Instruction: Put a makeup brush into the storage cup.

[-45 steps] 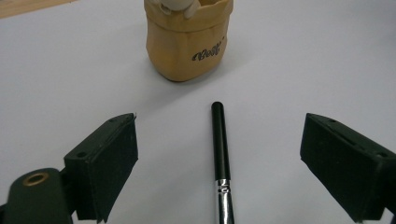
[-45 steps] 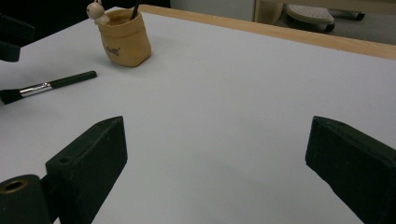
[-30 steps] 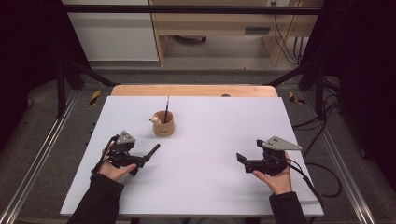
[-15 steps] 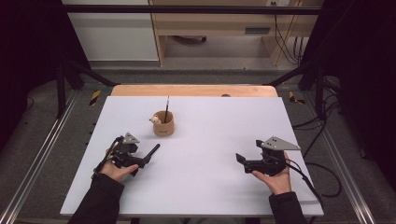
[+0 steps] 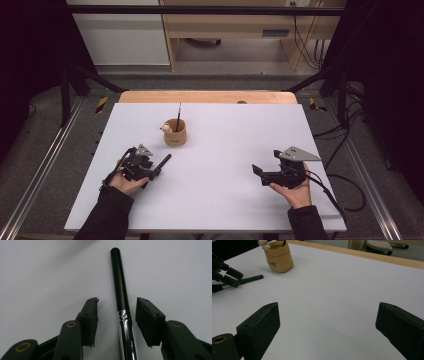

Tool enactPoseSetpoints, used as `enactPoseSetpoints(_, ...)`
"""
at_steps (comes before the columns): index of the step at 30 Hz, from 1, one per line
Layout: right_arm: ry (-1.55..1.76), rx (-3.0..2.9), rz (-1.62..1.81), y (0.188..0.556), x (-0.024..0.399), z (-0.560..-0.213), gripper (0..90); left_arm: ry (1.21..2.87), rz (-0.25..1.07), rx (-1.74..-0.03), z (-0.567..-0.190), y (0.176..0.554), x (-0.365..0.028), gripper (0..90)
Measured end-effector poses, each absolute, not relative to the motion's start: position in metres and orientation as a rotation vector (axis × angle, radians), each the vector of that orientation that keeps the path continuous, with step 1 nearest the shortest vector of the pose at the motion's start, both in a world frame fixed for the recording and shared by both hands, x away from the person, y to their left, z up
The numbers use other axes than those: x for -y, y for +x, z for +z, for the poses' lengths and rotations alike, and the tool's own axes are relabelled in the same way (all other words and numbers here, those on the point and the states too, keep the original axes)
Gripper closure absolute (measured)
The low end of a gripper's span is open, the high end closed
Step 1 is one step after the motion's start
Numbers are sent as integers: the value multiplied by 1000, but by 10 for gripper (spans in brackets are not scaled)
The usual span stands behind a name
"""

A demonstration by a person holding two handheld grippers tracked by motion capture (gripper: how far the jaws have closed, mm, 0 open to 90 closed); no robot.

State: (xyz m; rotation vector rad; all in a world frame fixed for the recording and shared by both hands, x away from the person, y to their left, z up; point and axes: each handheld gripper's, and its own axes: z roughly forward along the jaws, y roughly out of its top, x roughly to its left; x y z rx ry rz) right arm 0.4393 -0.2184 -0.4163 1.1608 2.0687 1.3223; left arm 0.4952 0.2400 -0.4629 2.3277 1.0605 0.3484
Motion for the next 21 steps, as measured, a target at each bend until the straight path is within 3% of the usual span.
enactPoseSetpoints(21,1158,-2075,1316,440,218,-417,61,2354,335,-1040,-461,493,-239,737)
